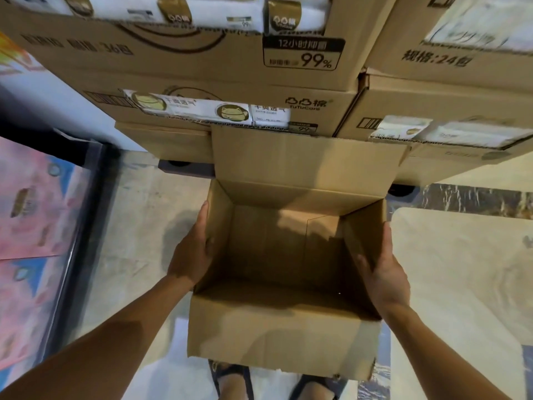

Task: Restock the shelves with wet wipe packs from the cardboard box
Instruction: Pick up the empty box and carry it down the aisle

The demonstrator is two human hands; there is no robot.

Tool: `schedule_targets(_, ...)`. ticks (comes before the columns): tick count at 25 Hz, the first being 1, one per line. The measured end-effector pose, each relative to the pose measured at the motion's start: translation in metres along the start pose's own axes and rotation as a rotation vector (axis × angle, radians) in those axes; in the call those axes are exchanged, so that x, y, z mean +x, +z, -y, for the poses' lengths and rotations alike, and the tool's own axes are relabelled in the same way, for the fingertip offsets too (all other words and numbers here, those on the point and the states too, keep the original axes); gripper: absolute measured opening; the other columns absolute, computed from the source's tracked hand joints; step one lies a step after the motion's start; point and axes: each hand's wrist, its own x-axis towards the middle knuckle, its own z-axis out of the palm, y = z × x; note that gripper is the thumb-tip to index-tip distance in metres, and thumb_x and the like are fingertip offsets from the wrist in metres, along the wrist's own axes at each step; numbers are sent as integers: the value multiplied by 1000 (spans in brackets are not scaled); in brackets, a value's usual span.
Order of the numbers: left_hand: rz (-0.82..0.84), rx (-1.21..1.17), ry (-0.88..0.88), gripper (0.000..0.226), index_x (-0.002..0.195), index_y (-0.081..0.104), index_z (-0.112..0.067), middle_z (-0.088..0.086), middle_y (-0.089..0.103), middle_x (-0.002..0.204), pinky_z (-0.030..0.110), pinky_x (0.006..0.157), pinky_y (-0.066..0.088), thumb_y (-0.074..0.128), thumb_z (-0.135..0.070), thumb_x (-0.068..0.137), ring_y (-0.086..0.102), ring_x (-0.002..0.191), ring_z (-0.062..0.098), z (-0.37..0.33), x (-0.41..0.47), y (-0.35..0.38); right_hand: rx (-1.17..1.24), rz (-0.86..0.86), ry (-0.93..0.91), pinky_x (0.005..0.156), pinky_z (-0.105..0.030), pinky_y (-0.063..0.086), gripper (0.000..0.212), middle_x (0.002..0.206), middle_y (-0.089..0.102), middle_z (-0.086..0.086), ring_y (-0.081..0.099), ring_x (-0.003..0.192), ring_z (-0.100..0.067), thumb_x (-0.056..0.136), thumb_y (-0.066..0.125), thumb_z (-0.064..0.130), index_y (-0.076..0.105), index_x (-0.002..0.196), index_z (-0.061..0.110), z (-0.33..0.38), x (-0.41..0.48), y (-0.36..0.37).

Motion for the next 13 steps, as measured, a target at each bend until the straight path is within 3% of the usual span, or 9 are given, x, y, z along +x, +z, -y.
schedule_targets(5,54,13,-29,84,165,14,-19,7,35,165,32,107,41,59,2,97,44,145,30,8,-6,14,-8,-4,-6,87,-59,58,97,139,59,-23,67,108,-46,101,59,32,-18,157,46,-13,-8,14)
schedule_targets(13,155,99,-108,91,164,8,-30,3,27,168,46,99,58,64,-7,96,51,140,34,0,-10,1,-105,38,83,90,-59,57,99,146,48,-16,58,123,-43,97,62,39,-17,157,46,3,-13,3)
